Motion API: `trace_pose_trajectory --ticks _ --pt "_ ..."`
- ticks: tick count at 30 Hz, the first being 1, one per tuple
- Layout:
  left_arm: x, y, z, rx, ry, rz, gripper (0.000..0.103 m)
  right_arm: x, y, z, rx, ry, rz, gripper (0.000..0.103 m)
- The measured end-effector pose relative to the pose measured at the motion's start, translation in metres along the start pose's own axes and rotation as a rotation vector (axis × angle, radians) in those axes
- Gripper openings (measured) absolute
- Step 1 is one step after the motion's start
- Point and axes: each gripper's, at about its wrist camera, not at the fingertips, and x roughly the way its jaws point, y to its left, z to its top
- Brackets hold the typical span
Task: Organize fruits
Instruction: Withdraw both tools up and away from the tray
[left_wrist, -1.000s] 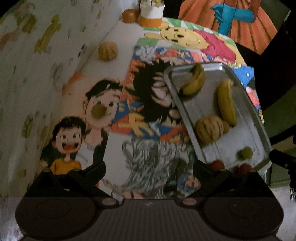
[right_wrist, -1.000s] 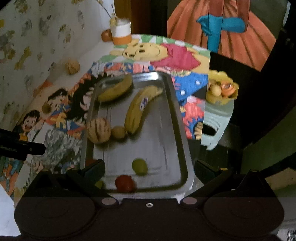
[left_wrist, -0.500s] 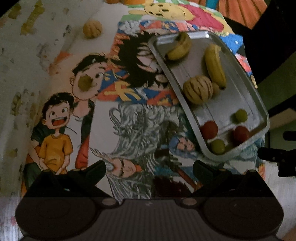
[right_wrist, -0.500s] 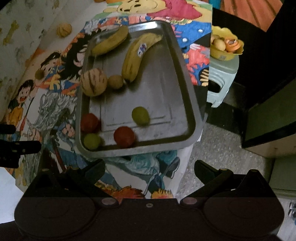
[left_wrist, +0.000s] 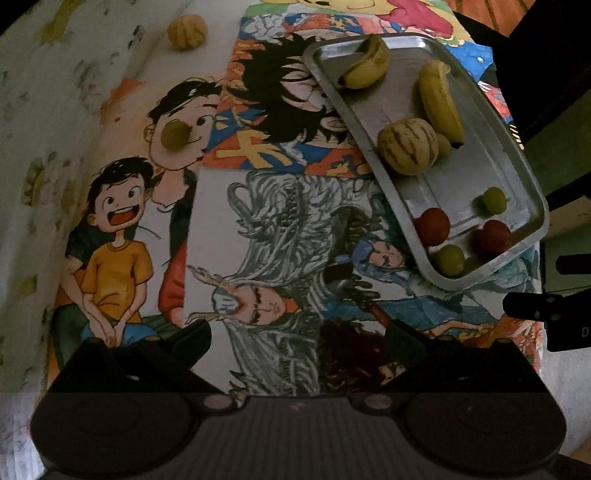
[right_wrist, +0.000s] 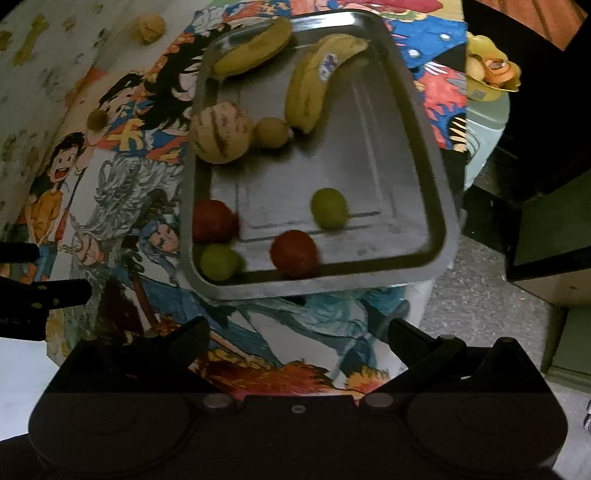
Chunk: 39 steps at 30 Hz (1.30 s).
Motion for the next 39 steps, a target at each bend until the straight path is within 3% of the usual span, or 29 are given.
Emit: trace_pose_trajectory --ticks 18,27,39 --pt "-0.009 0.044 0.009 -0.078 -0.008 0.014 0.102 -0.004 0.039 0.037 -0.061 -0.026 0.037 0.102" --pt "-0.019 0.062 0.03 -0.127 -0.111 -0.002 0.102 -0.025 0.054 0.065 -0.076 -0.11 0.045 0.102" --pt "-0.028 0.086 0.064 -0.198 -0.247 0.042 0.102 -0.046 0.071 0.098 -0.063 -0.248 0.05 0.102"
